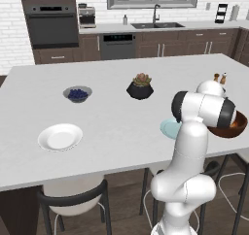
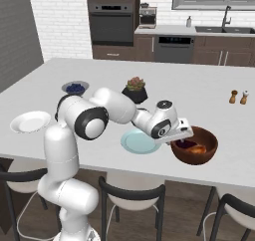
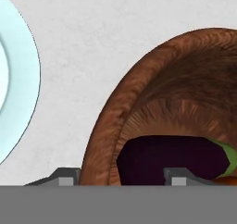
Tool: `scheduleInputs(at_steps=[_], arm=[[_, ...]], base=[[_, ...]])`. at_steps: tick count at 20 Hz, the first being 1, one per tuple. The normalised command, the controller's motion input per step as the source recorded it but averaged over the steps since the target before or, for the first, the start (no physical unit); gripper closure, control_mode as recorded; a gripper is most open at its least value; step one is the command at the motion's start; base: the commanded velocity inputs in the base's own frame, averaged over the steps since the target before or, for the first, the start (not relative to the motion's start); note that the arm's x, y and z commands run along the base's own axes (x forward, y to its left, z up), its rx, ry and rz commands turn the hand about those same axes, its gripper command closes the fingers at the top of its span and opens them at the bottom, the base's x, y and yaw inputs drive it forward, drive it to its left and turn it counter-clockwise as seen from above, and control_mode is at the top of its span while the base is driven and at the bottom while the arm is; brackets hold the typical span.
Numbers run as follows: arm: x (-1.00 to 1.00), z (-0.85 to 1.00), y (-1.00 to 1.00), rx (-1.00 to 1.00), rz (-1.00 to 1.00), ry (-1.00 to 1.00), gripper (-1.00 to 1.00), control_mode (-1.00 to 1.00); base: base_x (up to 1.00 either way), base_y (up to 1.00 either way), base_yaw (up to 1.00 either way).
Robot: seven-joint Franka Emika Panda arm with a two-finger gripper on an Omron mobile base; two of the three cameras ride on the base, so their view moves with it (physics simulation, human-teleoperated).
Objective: Pick the chicken drumstick and eggplant from their plates and place them in the bowl. Then put the bowl in the fridge.
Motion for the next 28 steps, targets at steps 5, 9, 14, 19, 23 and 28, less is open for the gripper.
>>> scheduleInputs(at_steps=[5,9,14,19,23,28], arm=[[0.0,-0.68,0.05,0.04,0.0,0.0,1.0,-1.0],[-0.12,0.04,0.38,0.03,0.0,0.04,1.0,-1.0],[-0.26,0.0,0.4,0.0,0.02,0.11,1.0,-1.0],[-0.02,0.17,0.34,0.0,0.07,0.07,1.0,-1.0],[-0.19,0.8,0.27,-0.01,0.16,0.0,1.0,-1.0],[-0.91,0.92,0.55,-0.01,0.21,-0.01,1.0,-1.0]], base=[[0.0,0.0,0.0],[0.0,0.0,0.0],[0.0,0.0,0.0],[0.0,0.0,0.0],[0.0,0.0,0.0],[0.0,0.0,0.0]])
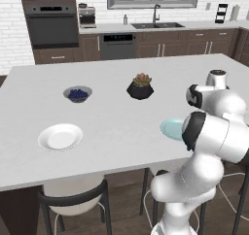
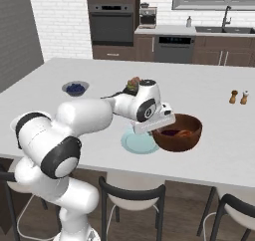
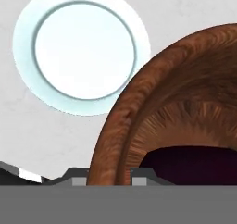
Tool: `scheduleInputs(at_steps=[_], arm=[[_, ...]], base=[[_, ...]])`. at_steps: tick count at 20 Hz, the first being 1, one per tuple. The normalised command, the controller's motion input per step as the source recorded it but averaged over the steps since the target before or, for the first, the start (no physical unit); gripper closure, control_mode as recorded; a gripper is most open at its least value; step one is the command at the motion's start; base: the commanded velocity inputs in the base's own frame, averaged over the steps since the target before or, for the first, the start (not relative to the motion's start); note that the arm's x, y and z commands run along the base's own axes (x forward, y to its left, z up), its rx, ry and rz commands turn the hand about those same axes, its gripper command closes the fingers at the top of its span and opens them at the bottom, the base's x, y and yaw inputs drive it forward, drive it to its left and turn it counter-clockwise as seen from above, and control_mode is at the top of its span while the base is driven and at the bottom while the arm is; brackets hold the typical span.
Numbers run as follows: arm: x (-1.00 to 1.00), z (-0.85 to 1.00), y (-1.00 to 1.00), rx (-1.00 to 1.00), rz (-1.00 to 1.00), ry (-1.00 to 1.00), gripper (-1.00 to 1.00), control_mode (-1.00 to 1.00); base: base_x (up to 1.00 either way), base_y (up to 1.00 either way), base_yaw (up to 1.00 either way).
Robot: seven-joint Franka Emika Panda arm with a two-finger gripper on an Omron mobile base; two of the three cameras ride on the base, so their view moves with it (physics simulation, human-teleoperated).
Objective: Pick the chicken drumstick and eggplant from their plates and place them in the bowl. Then put the bowl in the fridge.
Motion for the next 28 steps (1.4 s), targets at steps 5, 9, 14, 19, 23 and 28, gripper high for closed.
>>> scheduleInputs(at_steps=[5,9,14,19,23,28], arm=[[-0.78,0.45,0.98,-0.01,0.13,0.01,1.0,-1.0],[-0.69,0.13,1.0,0.0,0.08,0.02,1.0,-1.0],[-0.63,0.02,0.96,0.0,0.01,0.0,1.0,-1.0],[-0.93,0.0,0.86,0.0,0.0,0.0,1.0,-1.0],[-0.41,0.0,0.36,0.0,0.0,0.0,1.0,-1.0],[0.0,0.0,0.0,0.0,0.0,-0.01,1.0,1.0]], base=[[0.0,0.0,0.0],[0.0,0.0,0.0],[0.0,0.0,0.0],[0.0,0.0,0.0],[0.0,0.0,0.0],[-0.01,0.0,0.0]])
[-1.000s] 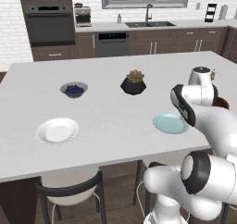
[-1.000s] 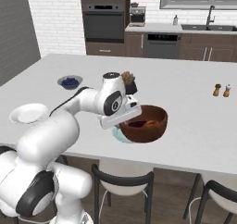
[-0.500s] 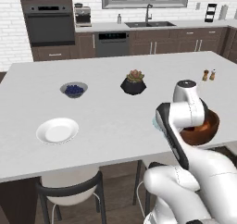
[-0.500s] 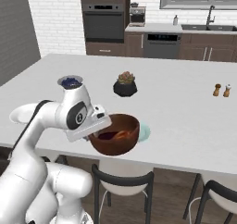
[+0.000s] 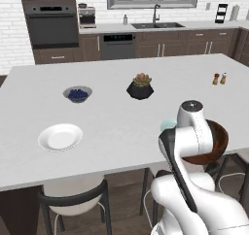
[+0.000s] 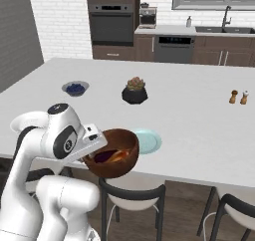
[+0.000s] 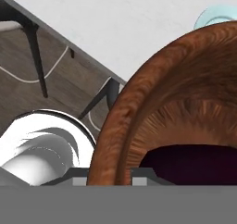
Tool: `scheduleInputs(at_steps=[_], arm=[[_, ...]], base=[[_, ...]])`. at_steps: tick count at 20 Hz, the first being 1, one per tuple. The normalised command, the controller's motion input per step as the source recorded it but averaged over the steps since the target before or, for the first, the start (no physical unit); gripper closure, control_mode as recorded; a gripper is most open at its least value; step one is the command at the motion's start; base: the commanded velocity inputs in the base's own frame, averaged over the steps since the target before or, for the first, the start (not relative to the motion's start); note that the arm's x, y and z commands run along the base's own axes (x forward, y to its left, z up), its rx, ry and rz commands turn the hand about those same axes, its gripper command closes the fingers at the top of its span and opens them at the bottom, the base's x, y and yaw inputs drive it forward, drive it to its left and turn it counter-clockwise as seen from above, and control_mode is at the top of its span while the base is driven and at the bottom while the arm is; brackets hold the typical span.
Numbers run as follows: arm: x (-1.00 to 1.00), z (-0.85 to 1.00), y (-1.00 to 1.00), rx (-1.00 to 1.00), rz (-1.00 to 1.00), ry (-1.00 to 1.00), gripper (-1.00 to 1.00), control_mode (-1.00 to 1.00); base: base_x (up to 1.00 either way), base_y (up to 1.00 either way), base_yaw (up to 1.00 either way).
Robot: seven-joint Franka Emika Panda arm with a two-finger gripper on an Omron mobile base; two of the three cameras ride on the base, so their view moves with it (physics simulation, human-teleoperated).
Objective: Pick the chicken drumstick and eggplant from their plates and place them in the bowl. Then put the bowl in the fridge.
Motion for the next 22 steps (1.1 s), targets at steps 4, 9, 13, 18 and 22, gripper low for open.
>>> scheduleInputs(at_steps=[4,9,13,18,22], arm=[[0.0,0.0,0.0,0.0,0.0,0.0,1.0,1.0],[0.0,0.0,0.0,0.0,0.0,0.0,1.0,1.0],[0.0,0.0,0.0,0.0,0.0,0.0,1.0,1.0],[0.0,0.0,0.0,0.0,0.0,0.0,1.0,1.0],[0.0,0.0,0.0,0.0,0.0,0.0,1.0,1.0]], base=[[-0.96,-0.01,-0.02],[-0.24,-0.83,-0.16],[0.08,-1.0,-0.13],[0.22,-1.0,-0.03],[0.3,-1.0,0.0]])
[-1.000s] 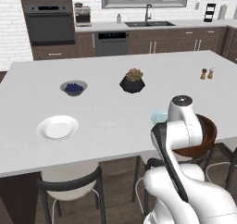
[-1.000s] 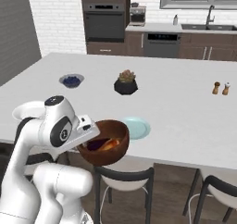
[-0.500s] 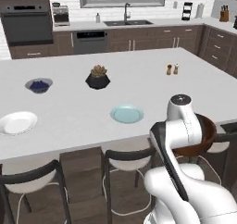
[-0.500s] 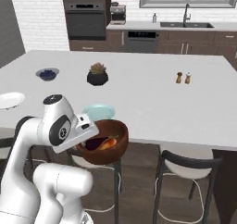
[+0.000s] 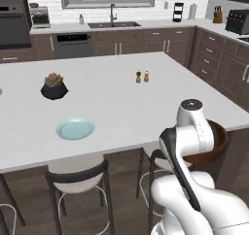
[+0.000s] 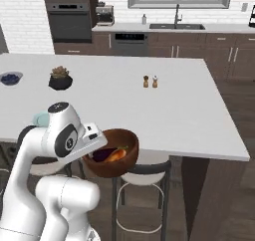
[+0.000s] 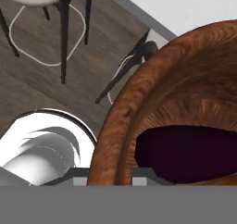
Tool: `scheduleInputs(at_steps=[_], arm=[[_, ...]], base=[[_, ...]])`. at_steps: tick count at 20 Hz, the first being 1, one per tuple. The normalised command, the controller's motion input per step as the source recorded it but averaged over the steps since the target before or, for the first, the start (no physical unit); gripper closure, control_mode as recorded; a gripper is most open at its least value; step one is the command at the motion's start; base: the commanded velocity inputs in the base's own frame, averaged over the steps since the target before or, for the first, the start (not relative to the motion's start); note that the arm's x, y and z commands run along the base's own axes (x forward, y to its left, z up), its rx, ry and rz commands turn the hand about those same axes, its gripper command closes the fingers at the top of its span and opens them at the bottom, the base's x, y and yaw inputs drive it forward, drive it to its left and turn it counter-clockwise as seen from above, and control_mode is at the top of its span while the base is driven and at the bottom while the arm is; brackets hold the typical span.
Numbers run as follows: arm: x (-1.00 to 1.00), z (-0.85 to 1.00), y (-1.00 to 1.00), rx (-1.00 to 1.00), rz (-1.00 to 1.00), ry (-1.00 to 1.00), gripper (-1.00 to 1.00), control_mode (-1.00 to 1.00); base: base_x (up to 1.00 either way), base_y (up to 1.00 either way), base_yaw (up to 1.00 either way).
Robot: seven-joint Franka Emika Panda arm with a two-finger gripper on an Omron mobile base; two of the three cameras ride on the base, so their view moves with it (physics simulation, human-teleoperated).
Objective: Pick the chicken drumstick and eggplant from their plates and place them in the bowl. Then put the bowl in the fridge.
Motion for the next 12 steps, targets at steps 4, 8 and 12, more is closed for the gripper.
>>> scheduleInputs(at_steps=[4,8,12], arm=[[0.0,0.0,0.0,0.0,0.0,0.0,1.0,1.0],[0.0,0.0,0.0,0.0,0.0,0.0,1.0,1.0],[0.0,0.0,0.0,0.0,0.0,0.0,1.0,1.0]], base=[[0.43,-1.0,0.0],[0.36,-1.0,0.0],[0.33,-1.0,0.0]])
